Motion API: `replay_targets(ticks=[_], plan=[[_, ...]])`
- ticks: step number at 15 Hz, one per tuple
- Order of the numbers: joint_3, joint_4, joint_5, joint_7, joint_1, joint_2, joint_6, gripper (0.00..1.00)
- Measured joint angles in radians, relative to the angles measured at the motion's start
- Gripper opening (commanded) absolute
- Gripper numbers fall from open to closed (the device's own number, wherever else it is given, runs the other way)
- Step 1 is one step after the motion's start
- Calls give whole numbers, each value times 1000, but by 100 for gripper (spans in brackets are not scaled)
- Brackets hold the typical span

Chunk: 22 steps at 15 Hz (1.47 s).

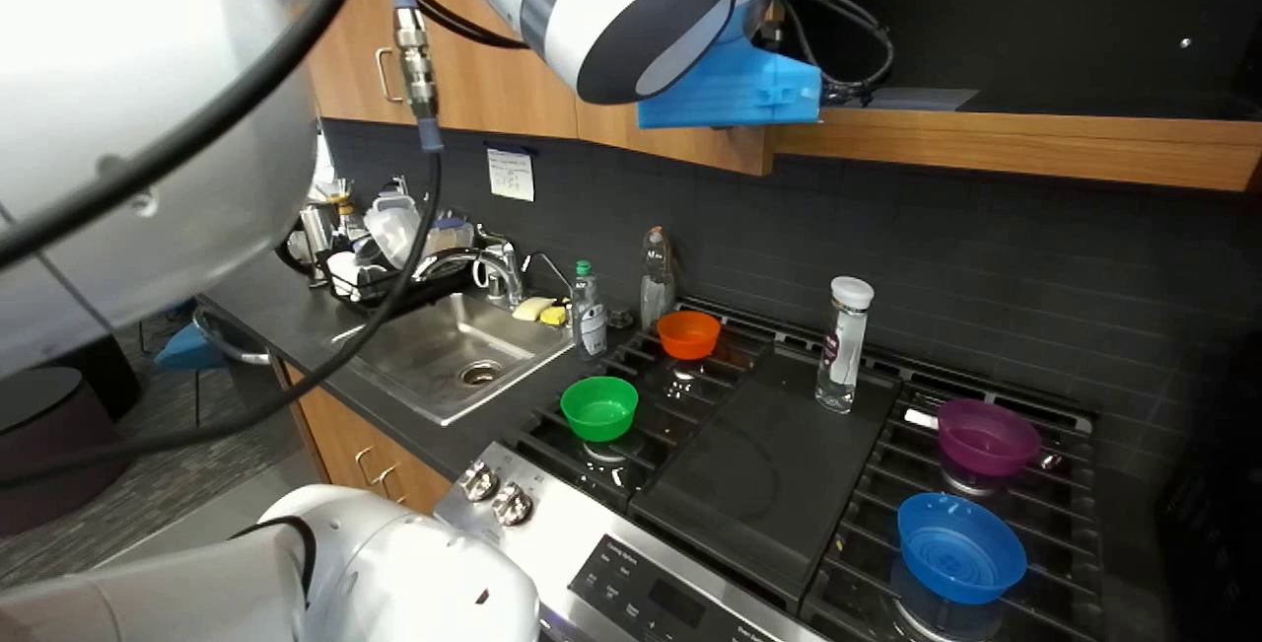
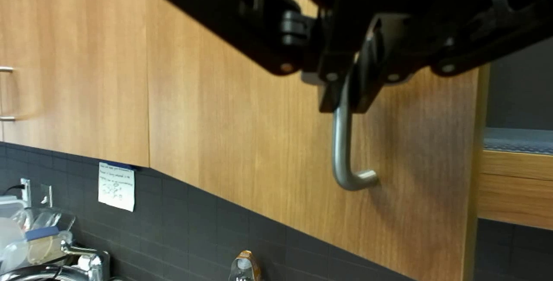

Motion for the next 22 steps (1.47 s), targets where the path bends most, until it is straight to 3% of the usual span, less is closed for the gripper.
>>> replay_targets(ticks=[13,20,22], plan=[[3,-63,-90,95,47,-120,-21,3],[12,-98,-127,121,60,-190,-104,26],[14,-128,-143,120,64,-207,-127,43]])
